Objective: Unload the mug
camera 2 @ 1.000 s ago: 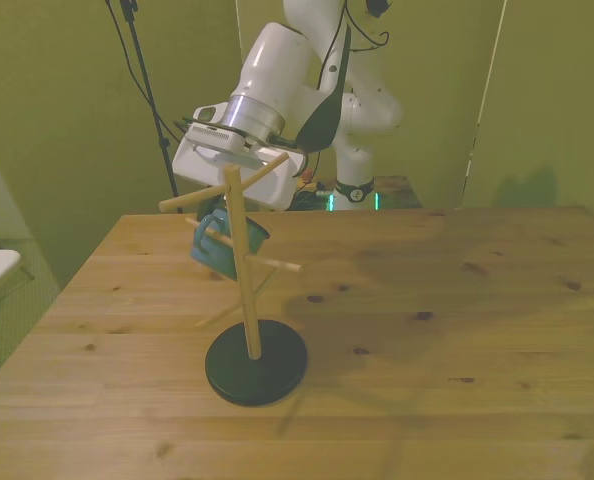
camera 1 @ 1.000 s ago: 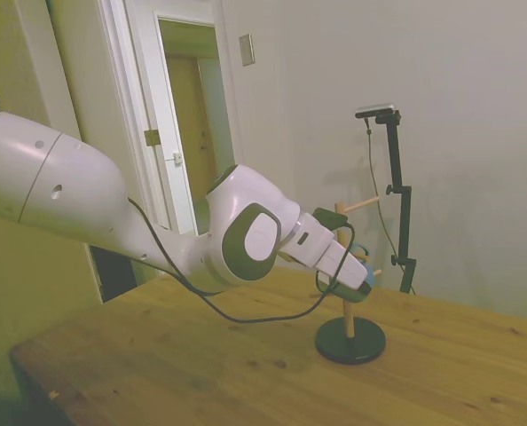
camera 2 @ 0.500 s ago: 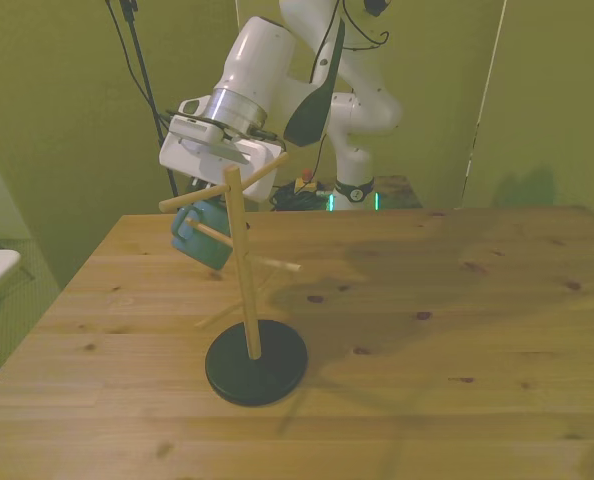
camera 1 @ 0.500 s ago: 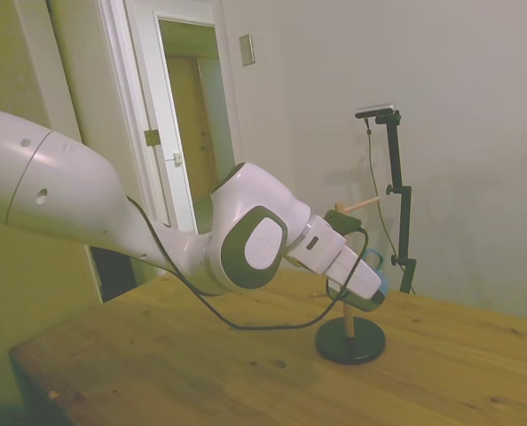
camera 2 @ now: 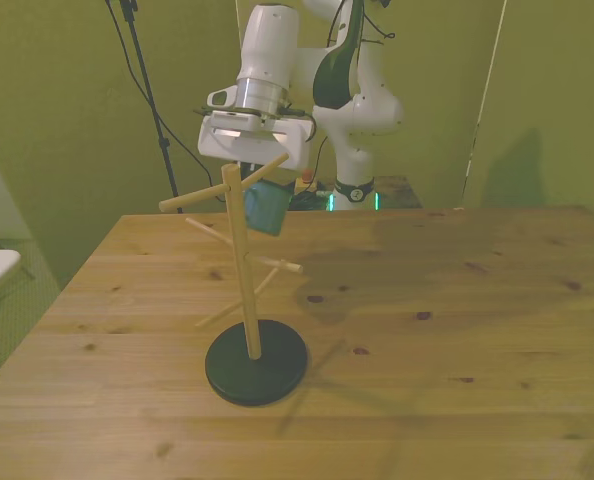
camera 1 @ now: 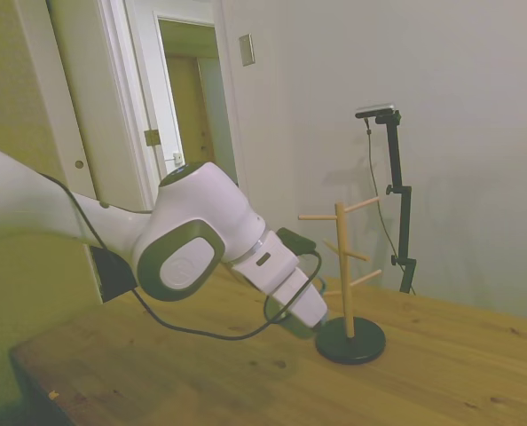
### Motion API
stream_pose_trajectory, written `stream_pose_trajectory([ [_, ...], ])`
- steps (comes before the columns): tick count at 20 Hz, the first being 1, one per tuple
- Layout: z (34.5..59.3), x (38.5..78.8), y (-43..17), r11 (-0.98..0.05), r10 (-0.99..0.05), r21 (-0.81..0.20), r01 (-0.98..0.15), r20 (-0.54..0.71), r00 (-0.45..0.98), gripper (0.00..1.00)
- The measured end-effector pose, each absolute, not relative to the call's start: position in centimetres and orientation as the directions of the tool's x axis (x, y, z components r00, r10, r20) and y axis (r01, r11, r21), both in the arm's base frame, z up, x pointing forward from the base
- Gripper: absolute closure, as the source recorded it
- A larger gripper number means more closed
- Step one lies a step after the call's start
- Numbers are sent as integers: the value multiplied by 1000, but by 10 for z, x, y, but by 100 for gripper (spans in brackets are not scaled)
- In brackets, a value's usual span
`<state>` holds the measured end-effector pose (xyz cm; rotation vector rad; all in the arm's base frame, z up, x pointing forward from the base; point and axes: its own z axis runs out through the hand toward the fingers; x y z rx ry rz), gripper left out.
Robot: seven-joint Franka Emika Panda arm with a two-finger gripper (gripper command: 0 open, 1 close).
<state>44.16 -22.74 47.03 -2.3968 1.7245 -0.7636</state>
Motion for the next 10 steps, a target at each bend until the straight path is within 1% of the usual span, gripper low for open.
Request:
stream_pose_trajectory([
  [2,469,438,-213,-390,-907,-326,-861,299,297,100],
  [5,464,450,-183,-443,-889,-295,-847,269,371,100],
  [10,451,499,-132,-518,-854,-246,-819,201,480,100],
])
